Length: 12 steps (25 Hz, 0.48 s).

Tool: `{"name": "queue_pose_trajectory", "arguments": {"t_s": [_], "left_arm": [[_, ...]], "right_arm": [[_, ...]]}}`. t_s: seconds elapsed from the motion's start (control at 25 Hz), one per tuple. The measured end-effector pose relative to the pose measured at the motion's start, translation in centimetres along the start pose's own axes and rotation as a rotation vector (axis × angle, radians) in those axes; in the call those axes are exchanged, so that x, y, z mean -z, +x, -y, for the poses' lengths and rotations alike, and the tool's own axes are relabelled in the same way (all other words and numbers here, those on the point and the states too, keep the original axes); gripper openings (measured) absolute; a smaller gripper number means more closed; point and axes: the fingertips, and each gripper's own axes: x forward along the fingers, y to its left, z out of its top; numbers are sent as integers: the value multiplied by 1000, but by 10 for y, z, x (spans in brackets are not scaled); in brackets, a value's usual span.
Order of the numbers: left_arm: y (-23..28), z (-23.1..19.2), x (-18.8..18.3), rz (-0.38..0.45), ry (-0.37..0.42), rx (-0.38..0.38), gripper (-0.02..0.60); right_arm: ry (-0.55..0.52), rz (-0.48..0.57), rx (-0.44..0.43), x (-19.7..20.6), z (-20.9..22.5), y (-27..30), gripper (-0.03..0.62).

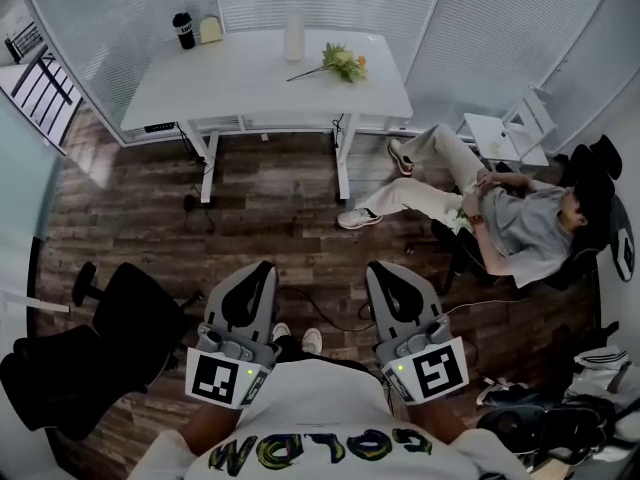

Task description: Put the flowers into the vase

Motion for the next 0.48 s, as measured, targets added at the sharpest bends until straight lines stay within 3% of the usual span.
{"name": "queue_pose_trajectory", "arguments": {"t_s": [0.48], "left_arm": [[36, -19, 8, -13, -10, -3, 23]], "right_arm": [[-39, -17, -7, 5, 22, 40, 11]]}}
